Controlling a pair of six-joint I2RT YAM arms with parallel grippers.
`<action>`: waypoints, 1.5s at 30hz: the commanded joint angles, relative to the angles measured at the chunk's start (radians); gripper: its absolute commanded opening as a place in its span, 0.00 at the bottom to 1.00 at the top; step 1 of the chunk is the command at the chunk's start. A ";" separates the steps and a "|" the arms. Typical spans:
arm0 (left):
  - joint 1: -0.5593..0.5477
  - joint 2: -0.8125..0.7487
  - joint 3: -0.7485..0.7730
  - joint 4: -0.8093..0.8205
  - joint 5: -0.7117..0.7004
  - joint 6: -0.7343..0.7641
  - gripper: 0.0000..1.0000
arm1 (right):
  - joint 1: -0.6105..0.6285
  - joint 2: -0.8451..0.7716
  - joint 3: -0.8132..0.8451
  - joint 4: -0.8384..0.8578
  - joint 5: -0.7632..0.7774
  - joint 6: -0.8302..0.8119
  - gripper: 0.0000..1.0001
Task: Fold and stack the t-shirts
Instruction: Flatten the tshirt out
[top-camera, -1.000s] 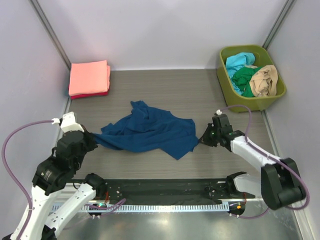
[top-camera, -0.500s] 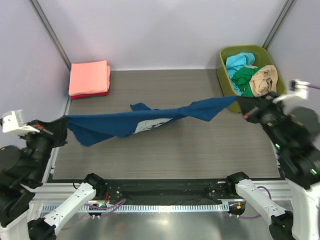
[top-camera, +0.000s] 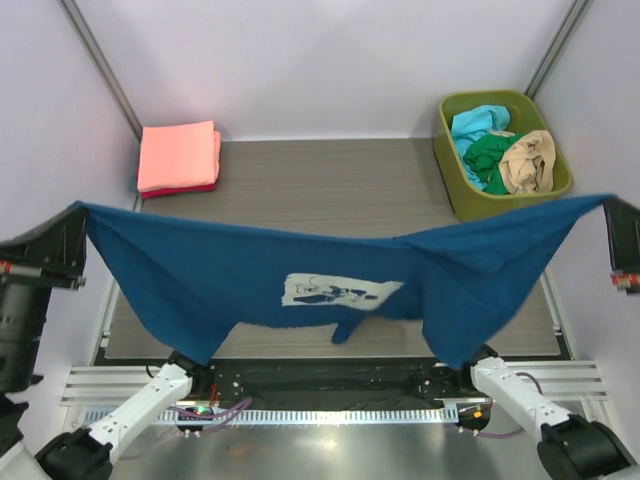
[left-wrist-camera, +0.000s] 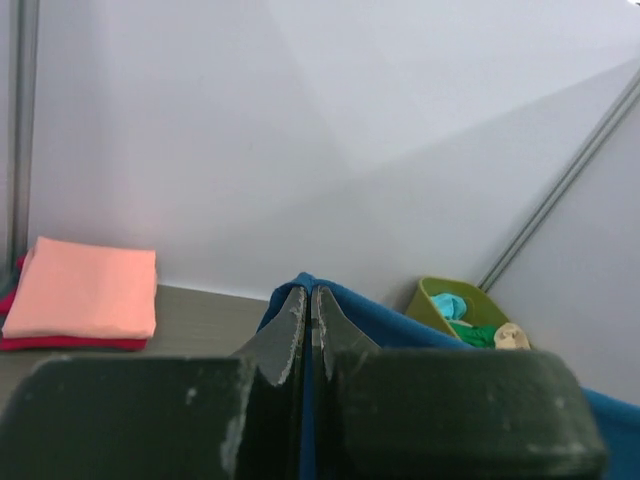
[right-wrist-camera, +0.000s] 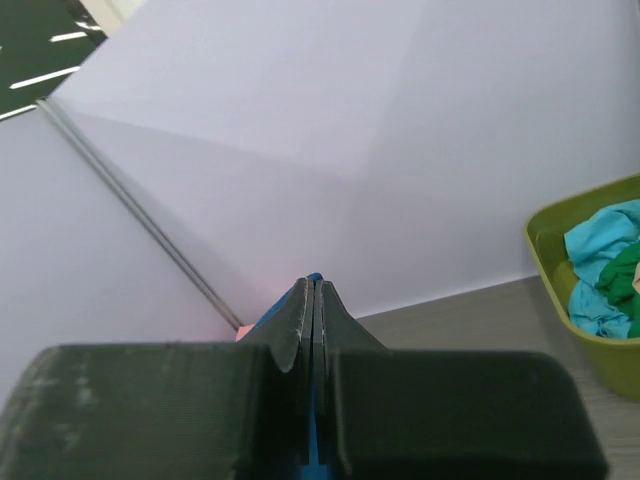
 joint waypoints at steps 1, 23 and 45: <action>-0.001 0.210 0.093 -0.031 -0.055 0.034 0.00 | 0.003 0.193 0.037 -0.002 0.074 -0.056 0.01; 0.539 1.204 0.035 -0.218 0.373 -0.046 0.62 | -0.063 1.380 0.207 0.079 0.060 -0.065 0.86; 0.516 0.298 -0.942 0.117 0.516 -0.185 0.61 | 0.006 1.331 -0.306 0.498 -0.325 0.013 0.58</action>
